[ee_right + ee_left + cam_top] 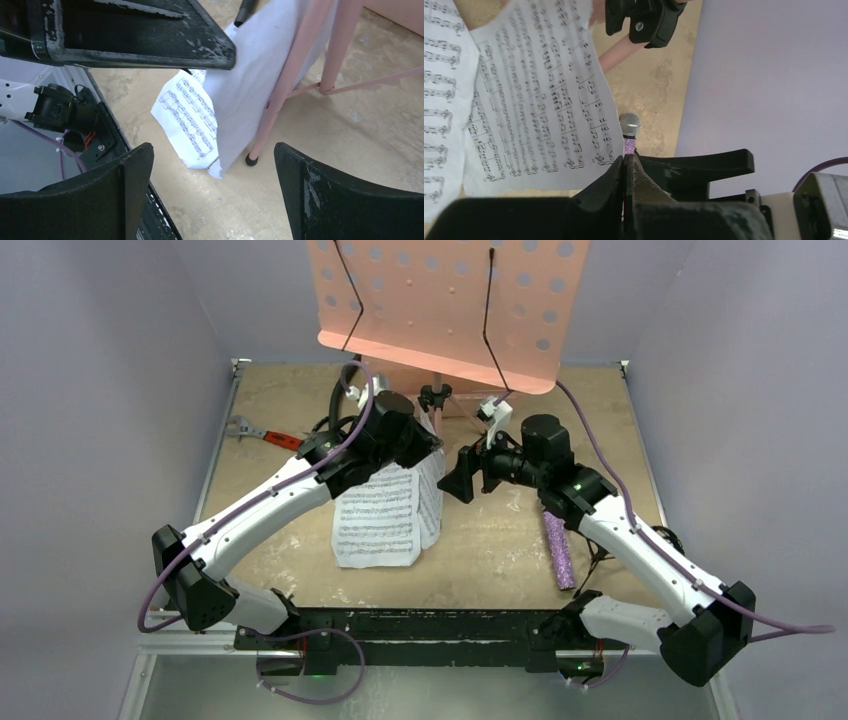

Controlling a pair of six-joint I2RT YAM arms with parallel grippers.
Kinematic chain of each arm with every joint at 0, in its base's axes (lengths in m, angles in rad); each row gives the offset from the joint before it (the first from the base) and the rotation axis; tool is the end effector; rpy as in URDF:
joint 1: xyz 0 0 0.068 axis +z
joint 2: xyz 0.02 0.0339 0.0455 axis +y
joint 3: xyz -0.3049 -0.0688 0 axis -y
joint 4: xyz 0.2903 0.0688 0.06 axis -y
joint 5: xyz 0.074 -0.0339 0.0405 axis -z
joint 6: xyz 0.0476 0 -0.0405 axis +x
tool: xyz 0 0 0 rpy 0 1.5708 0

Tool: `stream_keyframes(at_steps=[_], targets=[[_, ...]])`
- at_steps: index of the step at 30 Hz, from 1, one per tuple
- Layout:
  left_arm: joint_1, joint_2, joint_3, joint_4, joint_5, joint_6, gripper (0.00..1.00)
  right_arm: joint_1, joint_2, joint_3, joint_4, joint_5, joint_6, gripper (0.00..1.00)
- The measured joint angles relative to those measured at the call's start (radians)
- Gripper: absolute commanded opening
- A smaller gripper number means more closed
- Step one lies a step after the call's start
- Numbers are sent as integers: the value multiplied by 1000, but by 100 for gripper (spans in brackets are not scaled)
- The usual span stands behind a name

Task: Set up the instrument practice props

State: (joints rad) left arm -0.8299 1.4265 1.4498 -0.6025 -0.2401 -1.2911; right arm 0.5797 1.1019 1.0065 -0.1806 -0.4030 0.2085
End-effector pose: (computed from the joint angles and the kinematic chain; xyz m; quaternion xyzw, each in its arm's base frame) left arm 0.2551 -0.2621 0.4162 -0.2551 0.8371 -0.3607 0.3226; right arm 0.2326 0.1746 0.3855 -0.2629 0.7458 0.3743 0.4843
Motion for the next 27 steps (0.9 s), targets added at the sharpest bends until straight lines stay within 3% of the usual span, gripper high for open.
stream_keyframes(at_steps=[7, 15, 21, 25, 27], targets=[[0, 0, 2, 27, 3, -62, 0, 38, 54, 32, 16, 3, 1, 85], [0, -3, 1, 95, 45, -84, 0, 42, 39, 24, 23, 90, 14, 66], [0, -23, -25, 188, 115, -86, 0, 42, 28, -1, 46, 143, 35, 38], [0, -44, -61, 237, 156, -86, 0, 42, 28, -13, 75, 161, 51, 0], [0, -54, -79, 249, 163, -86, 0, 42, 25, -20, 82, 170, 56, 0]])
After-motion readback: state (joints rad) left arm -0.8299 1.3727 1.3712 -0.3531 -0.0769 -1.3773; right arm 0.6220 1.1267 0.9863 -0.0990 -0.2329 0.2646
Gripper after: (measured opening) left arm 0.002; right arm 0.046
